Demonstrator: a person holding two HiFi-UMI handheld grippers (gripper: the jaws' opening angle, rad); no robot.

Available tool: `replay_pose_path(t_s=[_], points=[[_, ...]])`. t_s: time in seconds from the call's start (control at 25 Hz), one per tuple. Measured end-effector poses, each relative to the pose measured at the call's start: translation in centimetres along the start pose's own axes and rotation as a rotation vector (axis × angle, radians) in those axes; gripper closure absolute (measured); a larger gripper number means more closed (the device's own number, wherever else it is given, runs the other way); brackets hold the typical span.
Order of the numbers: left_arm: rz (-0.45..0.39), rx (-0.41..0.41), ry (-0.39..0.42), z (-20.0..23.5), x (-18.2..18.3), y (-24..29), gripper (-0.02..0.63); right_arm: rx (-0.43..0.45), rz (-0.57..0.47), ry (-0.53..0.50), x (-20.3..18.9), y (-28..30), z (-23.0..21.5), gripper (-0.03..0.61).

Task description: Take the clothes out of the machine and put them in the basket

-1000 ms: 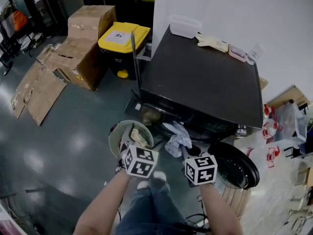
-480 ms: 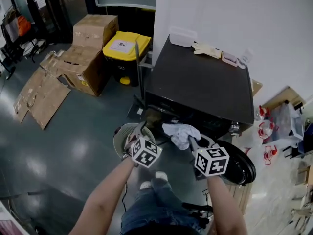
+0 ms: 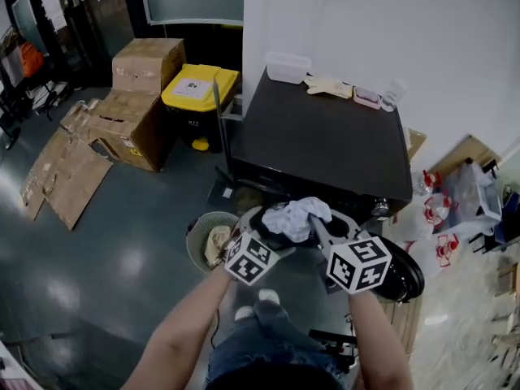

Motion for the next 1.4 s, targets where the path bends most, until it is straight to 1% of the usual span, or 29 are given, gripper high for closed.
replay_pose_path(t_s=[0.08,0.16,0.2,0.24,0.28,0.32,0.36,0.4,0.48,0.56,0.6,0.64,0.72,0.8,0.84,0.96,1.0,1.04,1.12,1.24,1.4], points=[[-0.101,-0.055,0.008,-0.3,1.9,-0.7,0.052,0.001,0.005,0.01,-0.3,0.3,-0.3,0.546],[-0.18,-0.088,0.021,-0.3,4.1,-1.2,0.052,0.014,0.023,0.025,-1.0,0.8,-0.4,0.546],[-0.201,-0.092,0.031,-0.2,5.0,-1.3,0.054,0.026,0.033,0.031,-1.3,1.1,-0.4,0.546],[-0.203,-0.081,0.045,0.0,5.7,-1.4,0.067,0.039,0.042,0.034,-1.6,1.3,-0.2,0.546],[-0.188,-0.056,0.066,0.3,6.0,-1.4,0.118,0.052,0.048,0.036,-1.9,1.6,0.1,0.546],[-0.162,-0.023,0.093,0.7,6.0,-1.4,0.282,0.063,0.051,0.039,-2.1,1.8,0.4,0.546],[-0.137,0.001,0.119,1.0,5.8,-1.5,0.533,0.07,0.052,0.043,-2.2,2.1,0.7,0.546],[-0.118,0.003,0.132,1.3,5.6,-1.6,0.574,0.075,0.055,0.045,-2.3,2.3,0.8,0.546],[-0.089,-0.04,0.121,1.6,5.2,-2.0,0.583,0.089,0.065,0.037,-2.5,2.8,0.7,0.543],[-0.059,-0.083,0.103,1.8,4.8,-2.6,0.586,0.128,0.075,0.029,-2.8,3.1,0.7,0.536],[-0.047,-0.096,0.099,1.9,4.6,-2.9,0.586,0.155,0.076,0.03,-3.0,3.2,0.7,0.524],[-0.041,-0.103,0.097,2.1,4.6,-3.2,0.586,0.186,0.072,0.033,-3.2,3.3,0.7,0.498],[-0.039,-0.104,0.092,2.7,4.9,-4.1,0.586,0.248,0.06,0.041,-3.6,3.5,0.7,0.434],[-0.036,-0.093,0.082,3.5,5.3,-4.9,0.588,0.299,0.078,0.047,-4.2,3.6,0.6,0.363],[-0.035,-0.083,0.074,4.0,5.4,-5.3,0.588,0.317,0.1,0.042,-4.7,3.7,0.4,0.347],[-0.042,-0.048,0.034,5.2,6.1,-6.9,0.588,0.35,0.185,0.0,-6.7,4.5,0.0,0.336],[-0.046,-0.037,0.026,5.6,6.5,-7.5,0.588,0.355,0.213,-0.021,-7.4,5.0,-0.1,0.316],[-0.05,-0.026,0.025,5.9,7.0,-8.1,0.588,0.356,0.238,-0.045,-8.1,5.6,-0.1,0.281],[-0.054,-0.006,0.029,6.5,7.9,-9.2,0.588,0.345,0.277,-0.1,-9.6,7.0,-0.2,0.238],[-0.058,0.023,0.02,7.3,9.1,-11.0,0.588,0.321,0.32,-0.159,-11.5,9.5,-0.7,0.232],[-0.076,0.066,0.003,7.9,11.2,-13.6,0.588,0.267,0.378,-0.19,-14.1,13.4,-1.4,0.186]])
Point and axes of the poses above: the fingertips, and each gripper's own axes: y forward along the fingers, z to its left, x out of its top, the point moved 5 cm from there along -y, backward along the fingers, and after that the axes turned 6 degrees about y, right-handed, at the moved point
